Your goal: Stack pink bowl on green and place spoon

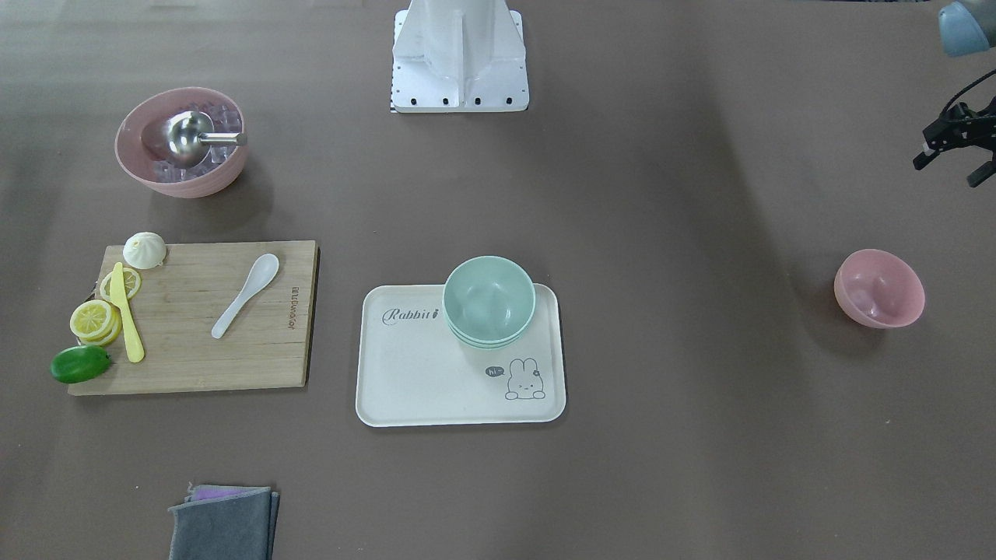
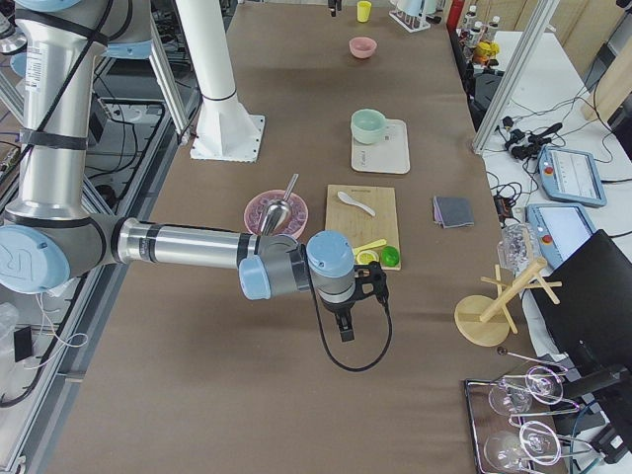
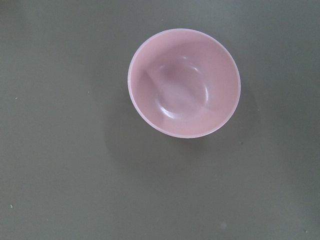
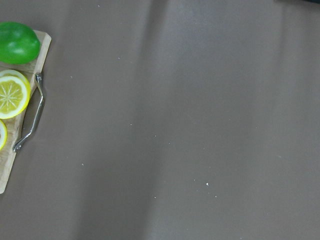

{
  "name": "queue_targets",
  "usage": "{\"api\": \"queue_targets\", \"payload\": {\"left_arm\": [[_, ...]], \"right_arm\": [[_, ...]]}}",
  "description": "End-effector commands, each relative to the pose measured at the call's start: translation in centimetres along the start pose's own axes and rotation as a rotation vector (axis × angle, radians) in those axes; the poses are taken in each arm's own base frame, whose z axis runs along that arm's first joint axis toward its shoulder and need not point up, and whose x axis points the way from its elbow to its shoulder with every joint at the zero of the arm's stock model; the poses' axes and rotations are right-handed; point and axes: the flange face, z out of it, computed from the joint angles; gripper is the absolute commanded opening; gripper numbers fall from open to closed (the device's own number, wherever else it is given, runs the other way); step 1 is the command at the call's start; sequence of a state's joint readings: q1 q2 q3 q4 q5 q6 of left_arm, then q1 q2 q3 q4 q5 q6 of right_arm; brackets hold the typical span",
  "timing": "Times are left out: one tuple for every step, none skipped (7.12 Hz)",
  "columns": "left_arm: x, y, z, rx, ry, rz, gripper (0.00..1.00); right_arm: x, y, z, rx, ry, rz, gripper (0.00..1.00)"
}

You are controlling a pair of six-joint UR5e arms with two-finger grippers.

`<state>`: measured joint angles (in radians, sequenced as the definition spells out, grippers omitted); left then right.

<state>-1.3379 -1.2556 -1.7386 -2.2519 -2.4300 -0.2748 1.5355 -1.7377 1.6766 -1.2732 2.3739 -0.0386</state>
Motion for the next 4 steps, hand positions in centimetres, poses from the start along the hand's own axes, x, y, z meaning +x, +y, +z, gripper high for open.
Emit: {"api": "queue_targets", "payload": {"left_arm": [[0.40,0.22,0.72,-0.020,0.010,0.009,0.98],[0.73,0.17,1.08,-0.029,0.016,0.017,0.98],[0.87,0.18,1.21,-0.033,0.019,0.021,0.98],[1.03,0.25,1.36,-0.037,0.021,0.024,0.98]], "right_arm": [[0.09,-0.09,0.07,0.001,0.001,-0.001,1.00],[0.10,-0.09,0.07,0.001,0.002,-0.001,1.00],[0.13,0.00,0.10,0.000,0.002,0.000,1.00],[0.20,0.03,0.15,-0.001,0.004,0.000,1.00]]}}
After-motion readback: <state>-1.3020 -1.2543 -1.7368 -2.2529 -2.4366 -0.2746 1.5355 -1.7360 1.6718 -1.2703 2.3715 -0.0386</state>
